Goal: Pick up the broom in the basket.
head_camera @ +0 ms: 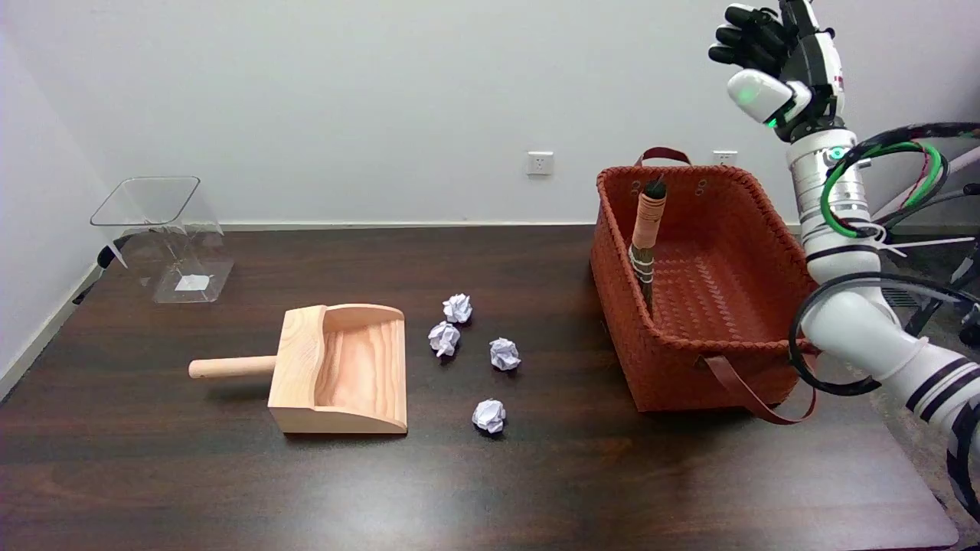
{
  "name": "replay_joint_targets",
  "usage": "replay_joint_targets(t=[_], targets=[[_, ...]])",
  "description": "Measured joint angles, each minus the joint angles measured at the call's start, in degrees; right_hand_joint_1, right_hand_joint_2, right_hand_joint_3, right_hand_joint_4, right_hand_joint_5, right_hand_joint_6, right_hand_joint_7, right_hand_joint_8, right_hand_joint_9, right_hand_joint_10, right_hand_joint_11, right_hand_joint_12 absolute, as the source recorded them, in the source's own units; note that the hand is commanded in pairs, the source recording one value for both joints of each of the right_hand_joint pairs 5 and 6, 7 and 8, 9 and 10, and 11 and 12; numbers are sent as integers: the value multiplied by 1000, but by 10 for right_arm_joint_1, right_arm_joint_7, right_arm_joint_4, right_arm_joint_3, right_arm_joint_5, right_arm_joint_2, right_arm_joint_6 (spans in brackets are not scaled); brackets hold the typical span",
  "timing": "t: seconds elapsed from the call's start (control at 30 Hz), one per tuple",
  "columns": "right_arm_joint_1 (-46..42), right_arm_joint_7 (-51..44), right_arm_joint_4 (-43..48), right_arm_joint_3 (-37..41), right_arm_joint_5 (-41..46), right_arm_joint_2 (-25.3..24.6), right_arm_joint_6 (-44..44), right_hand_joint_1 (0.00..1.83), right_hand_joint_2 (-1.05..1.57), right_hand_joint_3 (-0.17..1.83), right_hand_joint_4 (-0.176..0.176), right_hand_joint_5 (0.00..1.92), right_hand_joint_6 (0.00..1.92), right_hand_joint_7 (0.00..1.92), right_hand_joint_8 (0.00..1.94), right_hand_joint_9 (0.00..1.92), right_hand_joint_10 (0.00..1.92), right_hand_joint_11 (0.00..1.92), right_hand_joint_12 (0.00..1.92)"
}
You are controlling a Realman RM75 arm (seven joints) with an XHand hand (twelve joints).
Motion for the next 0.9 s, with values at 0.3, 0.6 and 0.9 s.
replay_joint_targets(t=[0.3,0.6,0.9], targets=[[-26,17,6,6,-53,0,13,916,-591,794,0,25,25,437,437,523,523,636,636],[-48,29,-2,14,-86,7,13,922,-607,780,0,6,6,410,410,492,492,605,605],[-90,43,-24,23,-96,13,10,936,-648,774,0,0,0,399,399,504,504,615,615]])
